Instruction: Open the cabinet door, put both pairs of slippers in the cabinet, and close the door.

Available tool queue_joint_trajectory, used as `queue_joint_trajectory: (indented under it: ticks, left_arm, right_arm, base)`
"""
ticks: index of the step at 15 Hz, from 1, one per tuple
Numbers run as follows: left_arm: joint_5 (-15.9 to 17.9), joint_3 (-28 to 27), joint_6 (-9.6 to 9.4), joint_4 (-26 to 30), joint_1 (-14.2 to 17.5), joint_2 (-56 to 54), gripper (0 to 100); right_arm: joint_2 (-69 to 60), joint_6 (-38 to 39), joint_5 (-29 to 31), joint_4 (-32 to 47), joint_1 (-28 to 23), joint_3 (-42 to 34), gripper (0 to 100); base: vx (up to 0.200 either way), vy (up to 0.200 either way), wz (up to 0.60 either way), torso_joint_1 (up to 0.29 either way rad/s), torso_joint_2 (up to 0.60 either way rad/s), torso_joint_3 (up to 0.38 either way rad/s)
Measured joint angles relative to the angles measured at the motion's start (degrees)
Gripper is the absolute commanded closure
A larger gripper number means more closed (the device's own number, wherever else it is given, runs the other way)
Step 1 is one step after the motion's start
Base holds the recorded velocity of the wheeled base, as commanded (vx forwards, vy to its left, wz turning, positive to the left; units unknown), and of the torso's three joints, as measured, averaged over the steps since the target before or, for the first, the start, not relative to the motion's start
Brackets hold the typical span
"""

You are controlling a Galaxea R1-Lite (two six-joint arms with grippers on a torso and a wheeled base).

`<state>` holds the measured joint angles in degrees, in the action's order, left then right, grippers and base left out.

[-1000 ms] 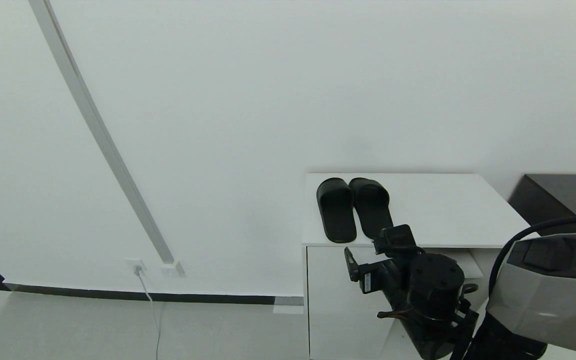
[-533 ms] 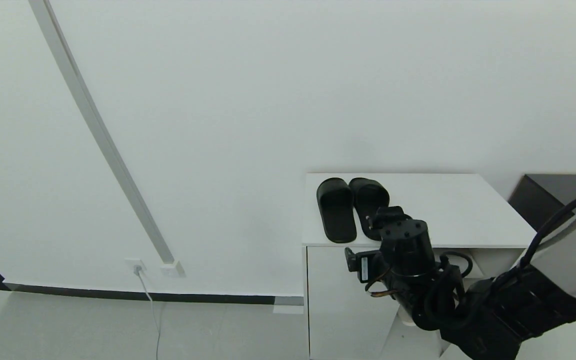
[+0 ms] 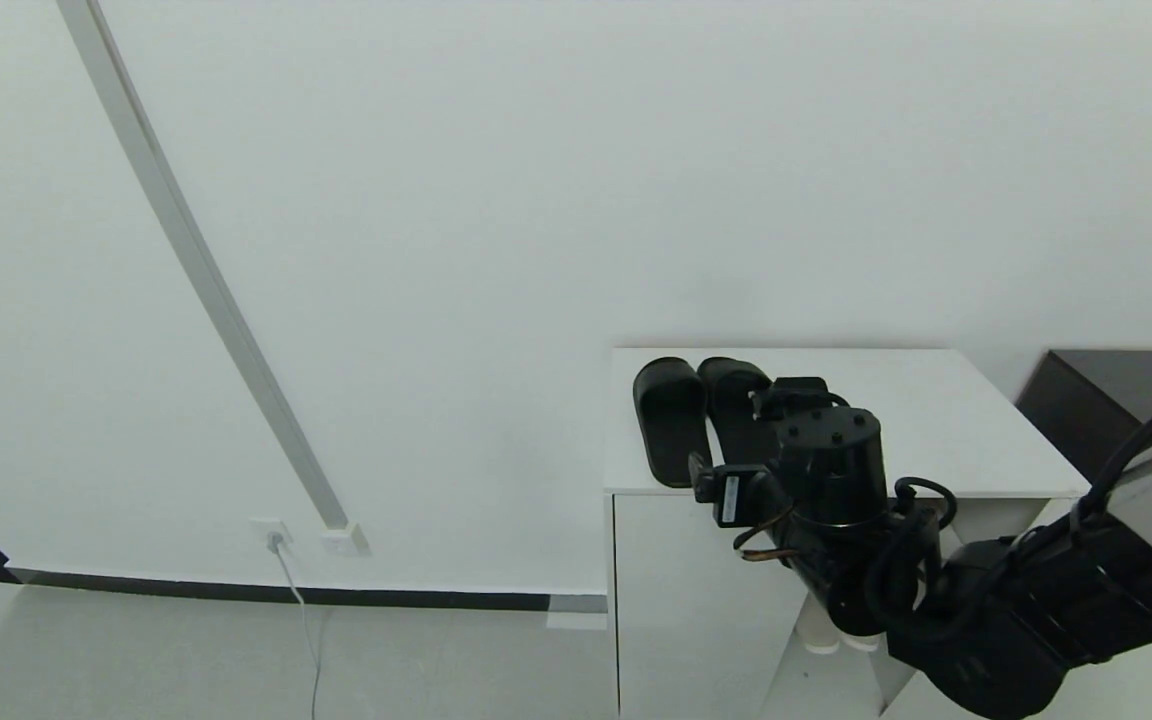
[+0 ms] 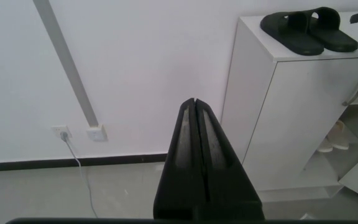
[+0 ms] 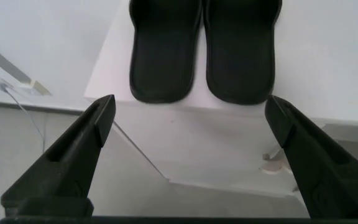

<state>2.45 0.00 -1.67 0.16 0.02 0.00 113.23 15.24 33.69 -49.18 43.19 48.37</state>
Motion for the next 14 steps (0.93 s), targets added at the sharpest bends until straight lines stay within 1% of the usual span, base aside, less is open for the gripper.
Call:
queue_joint_trajectory:
  ticks: [2, 6, 10, 14]
  left_arm:
    - [0.0, 0.0, 0.01, 0.0, 0.0, 0.0, 100]
    - [0.0, 0.0, 0.17, 0.0, 0.0, 0.0, 100]
    - [0.0, 0.0, 0.20, 0.0, 0.0, 0.0, 100]
    - [0.0, 0.0, 0.23, 0.0, 0.0, 0.0, 100]
  right_arm:
    - [1.2, -0.9, 0.0, -3.7, -0.1, -0.9, 0]
    - [3.3, -1.4, 0.0, -5.6, -0.1, -2.7, 0]
    - [5.7, -1.5, -0.1, -8.3, -0.8, -3.5, 0]
    - [9.6, -3.1, -0.7, -11.8, -2.6, -1.1, 0]
  base:
    - [0.200, 0.000, 0.00, 0.007, 0.00, 0.002]
    - [0.200, 0.000, 0.00, 0.007, 0.00, 0.000]
    - [0.000, 0.000, 0.00, 0.000, 0.00, 0.000]
    - [0.000, 0.000, 0.00, 0.000, 0.00, 0.000]
